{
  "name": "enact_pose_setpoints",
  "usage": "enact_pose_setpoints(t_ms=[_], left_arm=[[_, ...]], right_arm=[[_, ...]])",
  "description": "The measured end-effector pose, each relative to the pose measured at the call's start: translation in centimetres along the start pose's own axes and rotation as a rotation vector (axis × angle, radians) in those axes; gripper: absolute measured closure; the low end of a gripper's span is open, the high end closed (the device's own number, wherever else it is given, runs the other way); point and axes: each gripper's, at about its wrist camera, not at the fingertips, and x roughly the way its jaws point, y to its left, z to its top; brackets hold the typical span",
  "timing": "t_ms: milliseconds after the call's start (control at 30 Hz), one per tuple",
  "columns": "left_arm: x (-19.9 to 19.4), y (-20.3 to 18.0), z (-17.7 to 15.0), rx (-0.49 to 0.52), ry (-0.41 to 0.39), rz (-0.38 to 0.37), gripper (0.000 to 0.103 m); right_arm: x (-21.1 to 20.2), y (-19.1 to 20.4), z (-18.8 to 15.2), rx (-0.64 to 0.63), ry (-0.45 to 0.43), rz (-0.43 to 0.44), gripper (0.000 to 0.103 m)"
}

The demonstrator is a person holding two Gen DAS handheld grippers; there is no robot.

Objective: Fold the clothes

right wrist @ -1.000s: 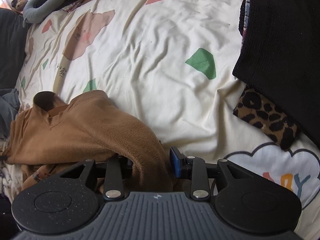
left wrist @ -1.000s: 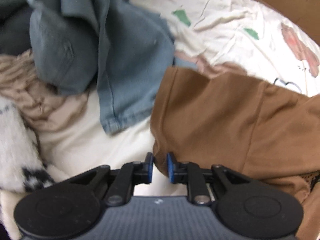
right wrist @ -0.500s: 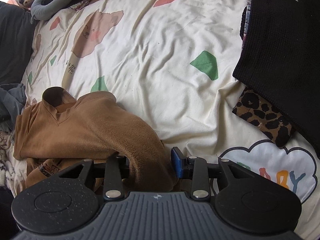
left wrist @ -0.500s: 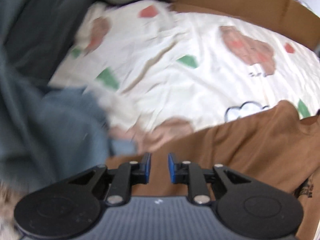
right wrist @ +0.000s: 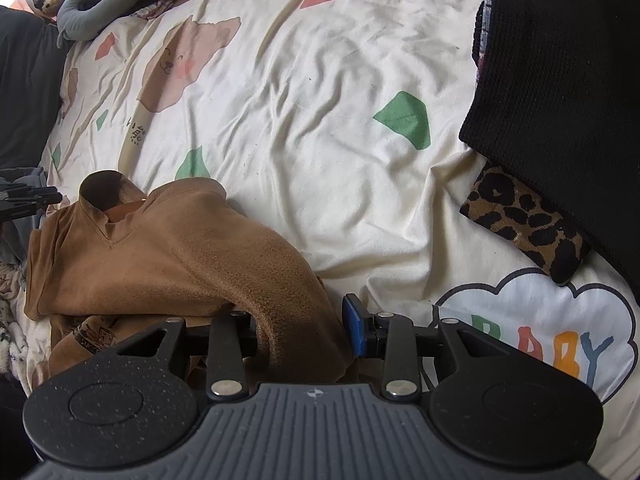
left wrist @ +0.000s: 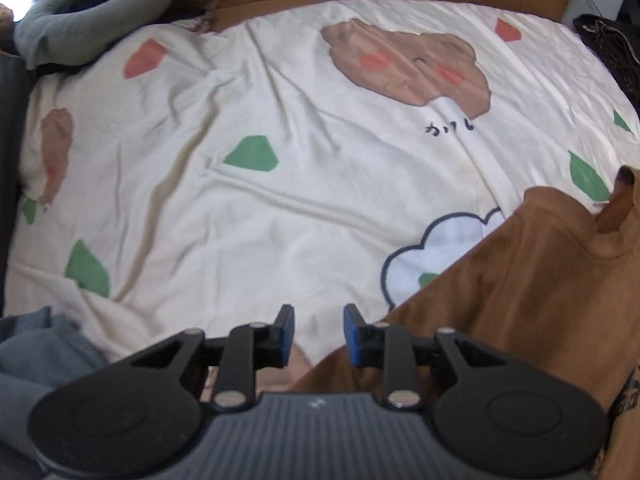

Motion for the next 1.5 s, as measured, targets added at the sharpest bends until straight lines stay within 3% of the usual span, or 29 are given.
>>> enact_pose_setpoints(t_ms=[200,567,633,767,833,867,1033,1267,1500], left_arm=[[1.1,-1.1,-0.8,0.054,0.03,-0.031,0.075],[2.6,-2.1,-2.0,0.123,0.084,-0.013,0.071],[2.6,-2.5,-2.1,0.148,0.082,-0.017,0.083],[2.3,-2.7,-2.3,0.179,0.074,-0.02,0.095],[1.9,-2.6,-2.5,0.184,0.055,-0.001,0.097],[1.6,-2.4,-2.5,0.177,0.041,0.014,0.097],[-0.5,-0.4,-1.9,0.118,-0.045,0.118,0.098],[-2.6,1.6,0.0,0.072,-0.139,0.253,0.098],[-2.9,3.6,3.4,0.042,-0.213,0.36,0.098]], right_arm=[[0.2,-0.2,-0.2,0.002,0.006,0.003,0.062],[0.6,-0.4,-0.4,0.003,0.015,0.001,0.062],[0.7,-0.4,-0.4,0.001,0.018,0.0,0.062],[0.8,-0.3,-0.3,-0.011,0.019,-0.007,0.062],[0.7,0.0,-0.2,-0.033,0.014,-0.021,0.063],[0.7,0.2,-0.1,-0.046,0.012,-0.028,0.072],[0.6,0.9,0.9,-0.107,-0.004,-0.062,0.086],[0.2,2.1,4.1,-0.199,-0.067,-0.081,0.089],[0.8,4.3,9.5,-0.32,-0.133,-0.127,0.09]])
